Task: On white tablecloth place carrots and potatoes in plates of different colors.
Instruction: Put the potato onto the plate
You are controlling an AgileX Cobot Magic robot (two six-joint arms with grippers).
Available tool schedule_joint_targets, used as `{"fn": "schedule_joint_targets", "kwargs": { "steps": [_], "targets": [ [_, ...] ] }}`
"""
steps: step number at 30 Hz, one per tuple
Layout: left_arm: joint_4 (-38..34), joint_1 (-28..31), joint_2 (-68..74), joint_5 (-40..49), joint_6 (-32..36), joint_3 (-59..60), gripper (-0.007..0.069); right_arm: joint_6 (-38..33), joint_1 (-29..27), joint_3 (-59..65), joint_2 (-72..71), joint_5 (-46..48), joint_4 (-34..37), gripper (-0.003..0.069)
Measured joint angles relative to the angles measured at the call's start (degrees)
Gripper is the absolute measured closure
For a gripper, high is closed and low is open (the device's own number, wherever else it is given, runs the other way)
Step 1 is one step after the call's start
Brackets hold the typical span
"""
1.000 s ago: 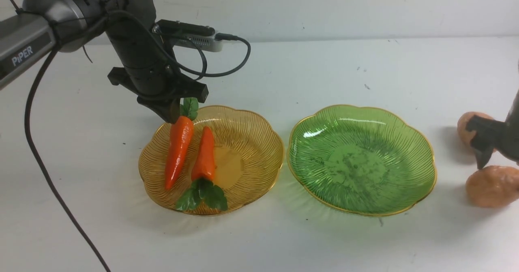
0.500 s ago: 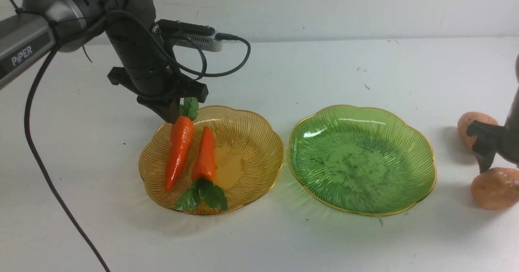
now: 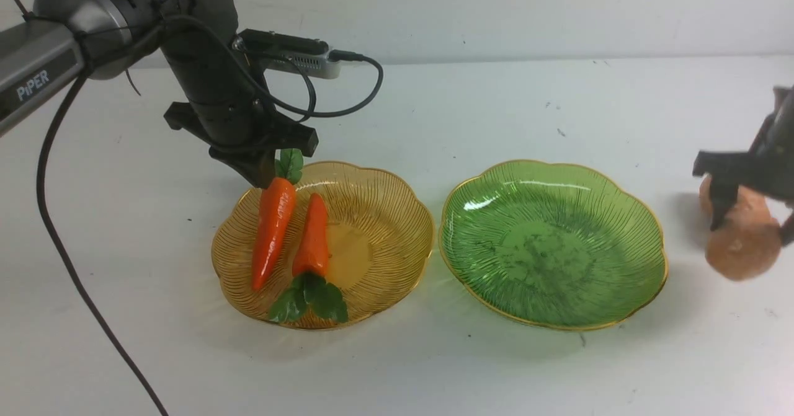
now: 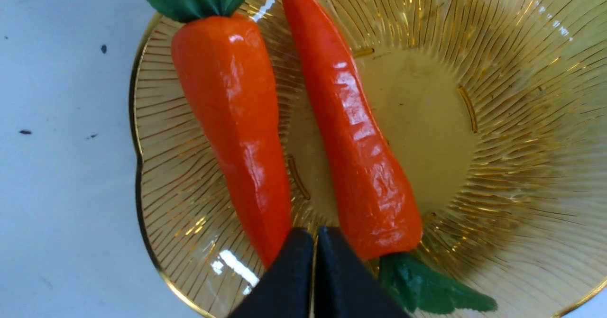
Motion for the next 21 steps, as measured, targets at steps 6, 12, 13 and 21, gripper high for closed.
{"fn": "schedule_joint_targets", "kwargs": {
  "steps": [6, 12, 13, 21],
  "targets": [
    [-0.63, 0.00, 0.00, 0.00, -0.32, 0.00, 0.0628, -0.37, 4.76, 0.00, 4.95, -4.64, -2.03, 0.0120],
    [-0.88, 0.00, 0.00, 0.00, -0.39, 0.00, 0.0627, -0.42, 5.33, -0.03, 6.77, -4.51, -1.64, -0.0010],
    [-0.88, 0.00, 0.00, 0.00, -0.39, 0.00, 0.0627, -0.42, 5.33, -0.41, 6.82, -3.87, -1.64, -0.0018],
    [-0.88, 0.00, 0.00, 0.00, -0.39, 0.00, 0.0620, -0.43, 5.04, -8.29, 6.82, 5.55, -6.70, -0.0016]
  ]
}}
